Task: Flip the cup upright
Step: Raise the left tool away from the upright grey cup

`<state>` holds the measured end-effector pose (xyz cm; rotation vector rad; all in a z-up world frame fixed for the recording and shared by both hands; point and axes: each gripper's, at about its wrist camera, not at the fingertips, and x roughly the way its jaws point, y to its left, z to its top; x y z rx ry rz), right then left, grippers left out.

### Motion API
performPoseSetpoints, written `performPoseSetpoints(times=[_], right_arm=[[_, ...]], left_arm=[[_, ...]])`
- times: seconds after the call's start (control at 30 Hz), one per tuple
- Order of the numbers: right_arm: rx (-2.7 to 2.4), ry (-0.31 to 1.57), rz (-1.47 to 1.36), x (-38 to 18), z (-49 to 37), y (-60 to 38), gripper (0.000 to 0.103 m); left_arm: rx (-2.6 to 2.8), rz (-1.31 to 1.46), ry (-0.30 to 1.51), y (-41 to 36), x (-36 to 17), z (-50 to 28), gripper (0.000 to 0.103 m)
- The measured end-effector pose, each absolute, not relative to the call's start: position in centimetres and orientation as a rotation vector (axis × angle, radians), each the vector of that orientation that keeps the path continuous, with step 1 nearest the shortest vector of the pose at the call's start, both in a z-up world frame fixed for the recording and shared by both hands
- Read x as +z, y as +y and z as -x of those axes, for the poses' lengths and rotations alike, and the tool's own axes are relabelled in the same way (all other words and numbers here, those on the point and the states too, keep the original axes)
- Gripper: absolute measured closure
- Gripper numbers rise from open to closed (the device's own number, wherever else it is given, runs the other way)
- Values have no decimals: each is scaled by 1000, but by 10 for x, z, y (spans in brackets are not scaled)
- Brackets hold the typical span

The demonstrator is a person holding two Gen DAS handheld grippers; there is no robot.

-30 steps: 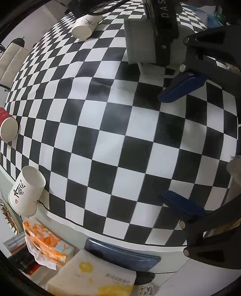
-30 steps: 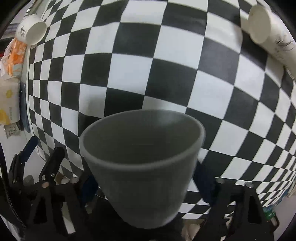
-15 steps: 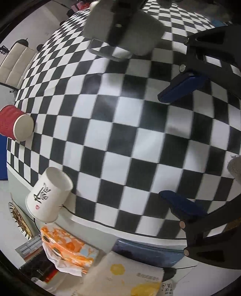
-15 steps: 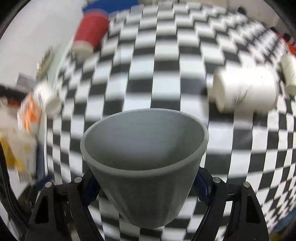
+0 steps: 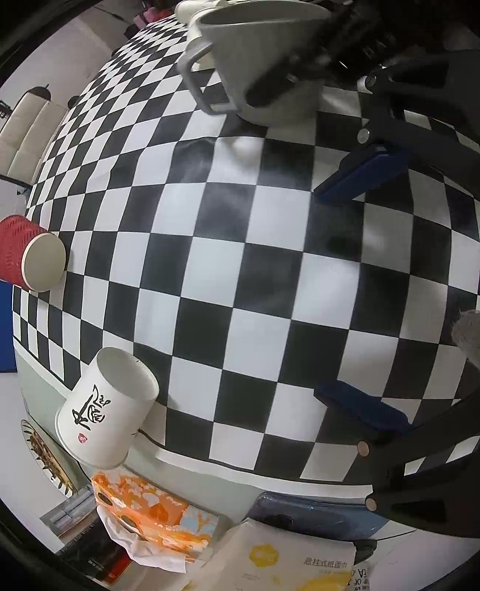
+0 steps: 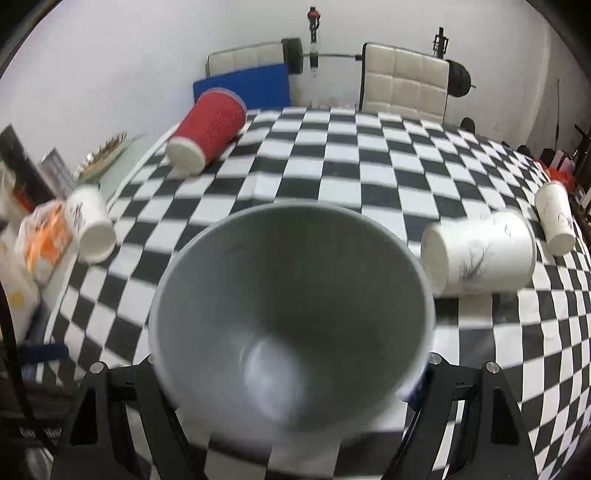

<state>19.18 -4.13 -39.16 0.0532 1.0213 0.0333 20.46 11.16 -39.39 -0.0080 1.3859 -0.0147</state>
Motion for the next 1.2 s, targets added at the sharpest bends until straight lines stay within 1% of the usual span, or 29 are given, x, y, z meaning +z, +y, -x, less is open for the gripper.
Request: performPoseSetpoints(times=[0.2,0.53,0.63,0.83,1.2], right_arm=[[-13,1061,-38,-384,-165,-45,14],[-93,1082,-42,-320,-108,-68,12],[-127,1102,-60,-298,-92,-81,12],[-167,1108,-73,-242,-57,-101,12],[-170,1001,-42,-111,20,-109,12]], left_arm=[[-7,-14,1337,110,-374,-175,6],[62,-47,1192,116,-308,-127,5],[52,-39,1144,105,-278,-108,5],[-17,-34,1082,83,-223,-74,5],[-52,-82,952,60,-124,-11,5]])
